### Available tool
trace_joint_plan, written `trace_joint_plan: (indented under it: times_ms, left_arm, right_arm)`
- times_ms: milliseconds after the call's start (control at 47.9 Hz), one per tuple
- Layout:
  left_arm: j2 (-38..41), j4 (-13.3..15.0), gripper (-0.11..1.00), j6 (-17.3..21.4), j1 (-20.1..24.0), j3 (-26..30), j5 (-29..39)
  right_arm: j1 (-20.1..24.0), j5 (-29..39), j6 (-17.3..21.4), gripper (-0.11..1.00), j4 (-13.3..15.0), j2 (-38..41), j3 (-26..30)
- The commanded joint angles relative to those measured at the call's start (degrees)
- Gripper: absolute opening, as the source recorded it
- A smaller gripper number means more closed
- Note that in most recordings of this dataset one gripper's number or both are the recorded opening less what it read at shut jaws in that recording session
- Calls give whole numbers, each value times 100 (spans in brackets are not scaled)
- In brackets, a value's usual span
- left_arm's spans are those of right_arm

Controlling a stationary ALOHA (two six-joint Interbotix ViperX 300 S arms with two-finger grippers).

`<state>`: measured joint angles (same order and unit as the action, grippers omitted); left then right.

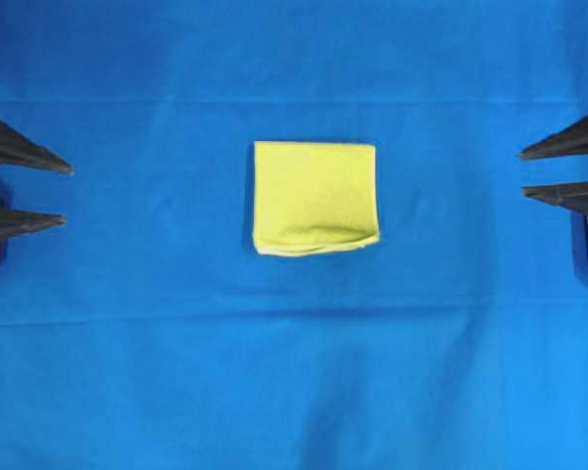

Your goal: Fold a vertical towel.

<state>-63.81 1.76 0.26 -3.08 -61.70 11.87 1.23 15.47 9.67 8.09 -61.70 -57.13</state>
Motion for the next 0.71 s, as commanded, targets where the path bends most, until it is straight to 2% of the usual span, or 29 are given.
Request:
trace_joint_plan:
  times_ms: [0, 334, 480, 689]
  left_arm:
    - [-422, -18, 56, 9, 167, -176, 35]
    - [-1731, -18, 56, -79, 519, -1099, 264]
    - [-1819, -18, 56, -79, 519, -1274, 316]
    - [-1811, -18, 56, -79, 527, -1283, 316]
  right_arm:
    - [-114, -35, -9, 49, 18, -281, -185]
    - [-589, -176, 149, 49, -44, -1116, -1266]
    - [-703, -448, 176, 49, -44, -1169, -1512]
    - [-712, -492, 185, 49, -53, -1143, -1538]
